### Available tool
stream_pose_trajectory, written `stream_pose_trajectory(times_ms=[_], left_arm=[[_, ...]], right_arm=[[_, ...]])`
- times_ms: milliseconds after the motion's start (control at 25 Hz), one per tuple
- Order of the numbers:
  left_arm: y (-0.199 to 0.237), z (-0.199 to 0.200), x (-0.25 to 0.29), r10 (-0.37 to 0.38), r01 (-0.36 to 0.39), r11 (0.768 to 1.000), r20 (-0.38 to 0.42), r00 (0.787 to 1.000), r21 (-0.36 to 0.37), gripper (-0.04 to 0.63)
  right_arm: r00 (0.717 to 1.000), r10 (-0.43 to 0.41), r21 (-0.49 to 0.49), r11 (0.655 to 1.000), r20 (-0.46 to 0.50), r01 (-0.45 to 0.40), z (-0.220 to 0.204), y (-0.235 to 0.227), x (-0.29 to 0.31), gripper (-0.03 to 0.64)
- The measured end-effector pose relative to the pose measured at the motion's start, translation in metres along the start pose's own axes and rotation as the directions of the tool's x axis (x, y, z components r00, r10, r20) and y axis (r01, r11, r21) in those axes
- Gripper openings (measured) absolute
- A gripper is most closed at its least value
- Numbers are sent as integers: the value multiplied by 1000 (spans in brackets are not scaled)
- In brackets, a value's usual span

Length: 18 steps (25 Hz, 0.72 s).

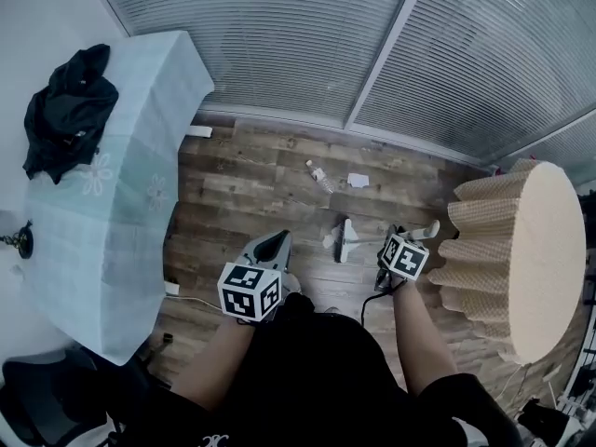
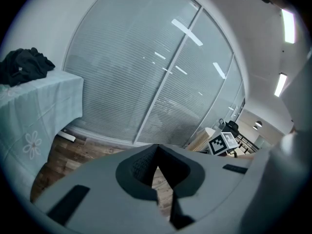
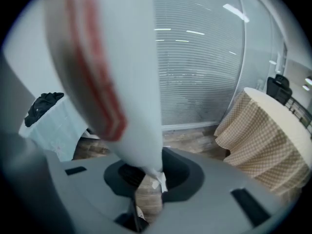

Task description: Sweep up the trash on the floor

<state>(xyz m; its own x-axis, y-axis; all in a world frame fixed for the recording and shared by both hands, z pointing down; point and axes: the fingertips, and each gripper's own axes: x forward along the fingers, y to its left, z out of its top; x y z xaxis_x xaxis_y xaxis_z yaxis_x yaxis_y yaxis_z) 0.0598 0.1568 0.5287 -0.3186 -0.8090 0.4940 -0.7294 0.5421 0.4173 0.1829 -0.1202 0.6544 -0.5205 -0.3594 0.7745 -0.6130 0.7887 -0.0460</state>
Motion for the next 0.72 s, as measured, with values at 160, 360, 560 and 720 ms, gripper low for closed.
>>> stream_pose_trajectory(times_ms=[160, 360, 560, 720], left_arm=[[1, 7, -2, -26, 26, 1000, 9, 1000, 8, -5], [15, 15, -3, -25, 25, 1000, 16, 1000, 7, -5], [32, 28, -2, -14, 14, 1000, 21, 1000, 7, -5], [55, 44, 11, 0, 0, 1000, 21, 1000, 7, -5]], right_arm=[[999, -36, 25, 999, 35, 35, 17, -7, -11, 86], [994, -47, 25, 999, 100, 45, 55, 6, -21, 86], [989, -21, -13, 1000, 147, 23, 88, 35, -22, 84], [982, 31, -48, 999, 187, -22, 115, 67, -10, 83]])
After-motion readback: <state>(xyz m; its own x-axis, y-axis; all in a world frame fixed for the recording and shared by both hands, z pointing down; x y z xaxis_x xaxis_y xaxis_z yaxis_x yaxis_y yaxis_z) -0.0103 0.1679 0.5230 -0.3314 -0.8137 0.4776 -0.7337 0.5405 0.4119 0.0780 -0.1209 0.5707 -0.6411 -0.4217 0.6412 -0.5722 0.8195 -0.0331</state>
